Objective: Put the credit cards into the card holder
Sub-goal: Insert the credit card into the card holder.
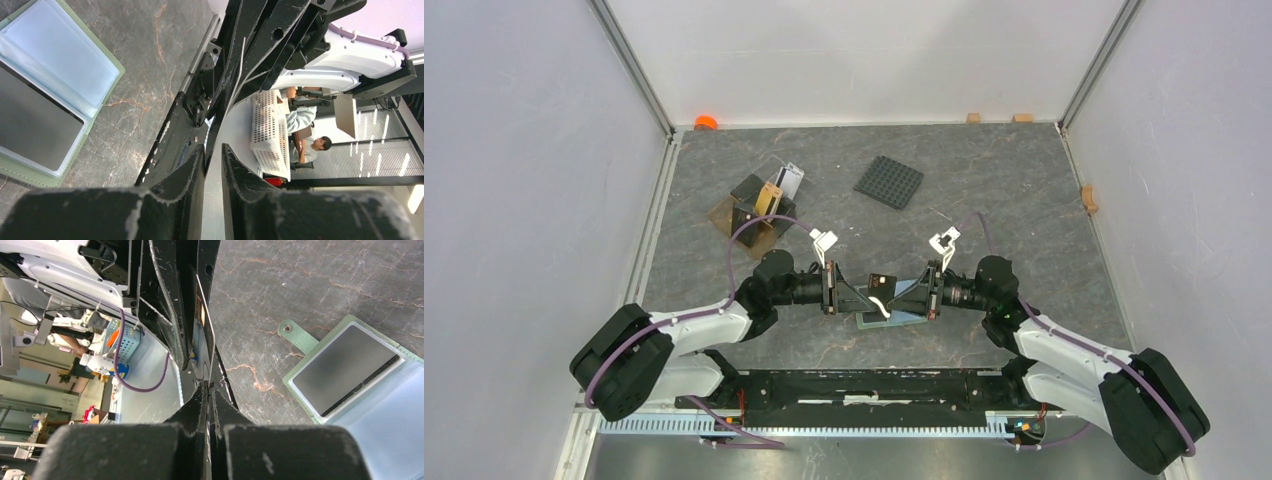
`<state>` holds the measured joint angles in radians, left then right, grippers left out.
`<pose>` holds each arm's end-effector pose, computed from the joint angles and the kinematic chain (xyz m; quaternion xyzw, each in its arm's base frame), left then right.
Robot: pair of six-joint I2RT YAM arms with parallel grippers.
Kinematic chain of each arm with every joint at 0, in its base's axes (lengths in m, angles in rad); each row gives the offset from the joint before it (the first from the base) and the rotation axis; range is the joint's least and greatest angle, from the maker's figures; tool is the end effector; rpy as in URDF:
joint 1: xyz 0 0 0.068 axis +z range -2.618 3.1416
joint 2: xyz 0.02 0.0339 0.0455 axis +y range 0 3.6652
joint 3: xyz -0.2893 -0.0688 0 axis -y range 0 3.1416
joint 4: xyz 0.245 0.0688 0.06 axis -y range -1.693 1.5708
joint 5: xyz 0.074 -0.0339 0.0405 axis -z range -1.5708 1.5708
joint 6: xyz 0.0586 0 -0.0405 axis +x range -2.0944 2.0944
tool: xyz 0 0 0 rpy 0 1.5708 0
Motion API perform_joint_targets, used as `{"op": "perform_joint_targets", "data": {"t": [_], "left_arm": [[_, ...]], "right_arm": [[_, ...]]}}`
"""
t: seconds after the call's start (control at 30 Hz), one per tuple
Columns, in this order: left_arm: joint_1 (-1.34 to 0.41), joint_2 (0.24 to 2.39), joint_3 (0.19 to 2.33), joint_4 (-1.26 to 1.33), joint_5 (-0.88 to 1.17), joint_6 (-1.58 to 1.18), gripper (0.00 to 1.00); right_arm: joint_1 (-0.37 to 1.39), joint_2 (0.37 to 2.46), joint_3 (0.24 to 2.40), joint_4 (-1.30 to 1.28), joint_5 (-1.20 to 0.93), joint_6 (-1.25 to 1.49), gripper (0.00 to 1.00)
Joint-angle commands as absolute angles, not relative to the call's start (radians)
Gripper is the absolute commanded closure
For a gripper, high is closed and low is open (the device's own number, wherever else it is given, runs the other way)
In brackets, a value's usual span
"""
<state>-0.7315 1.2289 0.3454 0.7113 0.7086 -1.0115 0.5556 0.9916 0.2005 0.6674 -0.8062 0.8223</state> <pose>0.1543 -0.1897 0.2144 0.1210 0.7419 -0.6329 0.1854 0.1393 0.1363 0.2094 -0.1657 0.7178 0.6141 0.2832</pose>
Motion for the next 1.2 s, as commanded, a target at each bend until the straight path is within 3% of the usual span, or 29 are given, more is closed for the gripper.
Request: {"op": "perform_joint_targets", "data": {"t": [0.0,0.27,0.4,0.6,0.73,0.83,0.93,1.07,1.17], "left_arm": [[-0.742,1.225,0.370,0.766,0.726,-0.995,0.73],[-0.742,1.251,0.373,0.792,0.704,-1.005,0.68],[-0.742,1.263,0.371,0.800,0.696,-1.009,0.77],[-0.742,1.284,0.374,0.821,0.707,-1.023,0.75],[-0.744,1.293,0.375,0.822,0.714,-1.023,0.68],[-0.744,1.294,0.371,0.824,0.711,-1.023,0.77],[-0.746,1.295,0.369,0.806,0.693,-1.019,0.95],[-0.747,1.285,0.370,0.641,0.559,-1.003,0.98],[-0.747,1.308,0.366,0.576,0.478,-1.042,0.98]], "right_arm": [[0.559,1.012,0.245,0.565,-0.856,0.729,1.00],[0.560,1.022,0.264,0.504,-0.883,0.681,1.00],[0.560,1.025,0.265,0.489,-0.896,0.666,1.00],[0.560,1.026,0.272,0.466,-0.903,0.648,1.00],[0.560,1.035,0.274,0.460,-0.912,0.641,1.00],[0.561,1.039,0.272,0.456,-0.915,0.638,1.00],[0.561,1.037,0.276,0.448,-0.910,0.637,1.00],[0.556,1.028,0.306,0.343,-0.827,0.595,0.72],[0.539,1.015,0.335,0.217,-0.713,0.530,0.59]]}}
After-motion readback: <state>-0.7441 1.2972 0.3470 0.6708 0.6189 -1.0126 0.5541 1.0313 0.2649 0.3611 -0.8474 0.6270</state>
